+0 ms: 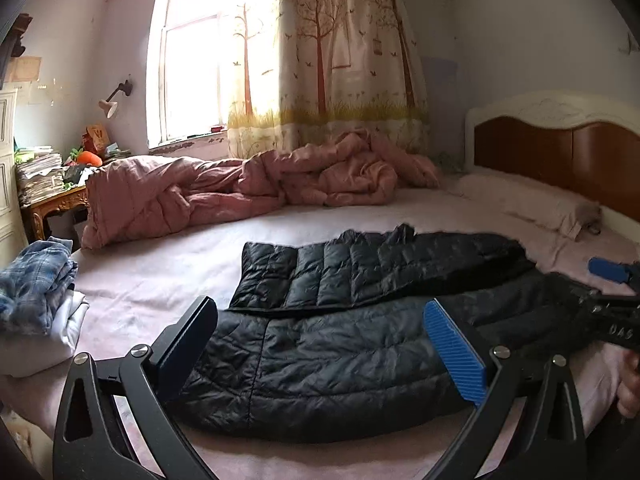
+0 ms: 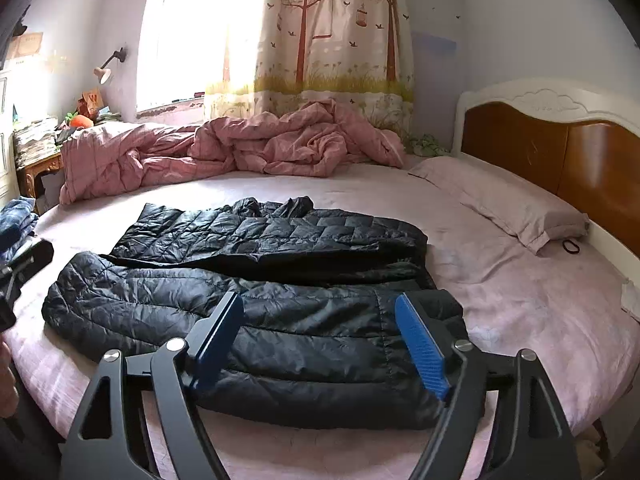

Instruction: Fold large clothes

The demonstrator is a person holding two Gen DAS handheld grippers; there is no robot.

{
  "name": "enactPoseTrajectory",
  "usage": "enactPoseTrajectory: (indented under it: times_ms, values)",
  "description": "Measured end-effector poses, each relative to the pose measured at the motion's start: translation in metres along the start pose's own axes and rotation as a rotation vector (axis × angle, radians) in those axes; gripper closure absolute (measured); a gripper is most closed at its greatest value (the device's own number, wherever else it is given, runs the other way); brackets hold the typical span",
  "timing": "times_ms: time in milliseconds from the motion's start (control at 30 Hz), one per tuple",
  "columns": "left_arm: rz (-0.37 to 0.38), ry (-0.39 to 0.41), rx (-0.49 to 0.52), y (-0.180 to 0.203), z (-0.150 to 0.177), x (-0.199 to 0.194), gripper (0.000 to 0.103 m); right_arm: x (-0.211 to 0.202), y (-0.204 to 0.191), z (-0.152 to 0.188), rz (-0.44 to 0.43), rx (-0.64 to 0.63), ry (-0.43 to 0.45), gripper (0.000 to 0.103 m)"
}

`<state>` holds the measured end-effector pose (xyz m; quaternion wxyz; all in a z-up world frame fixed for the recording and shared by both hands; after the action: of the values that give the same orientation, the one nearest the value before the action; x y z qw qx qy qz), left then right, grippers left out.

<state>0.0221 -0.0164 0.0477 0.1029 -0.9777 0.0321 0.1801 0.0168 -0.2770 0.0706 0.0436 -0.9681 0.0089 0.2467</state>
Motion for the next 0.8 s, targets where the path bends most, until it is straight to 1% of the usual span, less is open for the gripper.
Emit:
enactPoseTrajectory:
  times_ms: [100, 200, 267, 300, 367, 400, 467, 567, 667, 800]
  values:
    - [0.037, -0.074, 0.004, 0.006, 0.01, 0.006, 0.001, 0.002, -0.001, 0.004, -0.013, 0.006, -0.014, 0.018]
    - [0.062, -0.098, 0.013, 0.013, 0.021, 0.006, 0.001, 0.003, -0.003, 0.006, 0.003, -0.027, -0.004, 0.018]
    - [0.056, -0.105, 0.072, 0.022, 0.027, 0.005, 0.001, 0.004, -0.004, 0.008, 0.018, -0.058, -0.004, 0.018]
    - [0.047, -0.121, 0.124, 0.028, 0.031, 0.007, 0.001, 0.004, -0.005, 0.01, 0.019, -0.071, -0.011, 0.018]
    - [0.026, -0.183, 0.239, 0.042, 0.04, 0.015, 0.001, 0.008, -0.013, 0.016, -0.017, -0.123, -0.062, 0.018]
    - [0.036, -0.201, 0.295, 0.051, 0.045, 0.018, 0.0, 0.01, -0.018, 0.02, -0.037, -0.16, -0.09, 0.018]
    - [0.051, -0.225, 0.353, 0.063, 0.053, 0.023, 0.001, 0.014, -0.03, 0.03, -0.045, -0.255, -0.116, 0.018]
    - [0.103, -0.272, 0.371, 0.073, 0.065, 0.031, 0.001, 0.016, -0.044, 0.044, -0.052, -0.348, -0.122, 0.018]
    - [0.088, -0.294, 0.385, 0.075, 0.074, 0.04, 0.001, 0.019, -0.054, 0.057, -0.077, -0.404, -0.159, 0.018]
    - [0.055, -0.323, 0.381, 0.068, 0.082, 0.058, 0.0, 0.027, -0.06, 0.073, -0.042, -0.493, -0.167, 0.018]
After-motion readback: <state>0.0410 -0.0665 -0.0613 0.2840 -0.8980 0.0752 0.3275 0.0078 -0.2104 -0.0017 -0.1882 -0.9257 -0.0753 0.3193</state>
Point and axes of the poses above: each gripper's, at about its wrist camera, not at the fingertips, and x roughly the way its jaws point, y to its right, z to its underside, the point moved 4 cm from there along x, roughly the way its jaws point, and after that the axes turned 9 degrees about x, right-handed, at the moved point
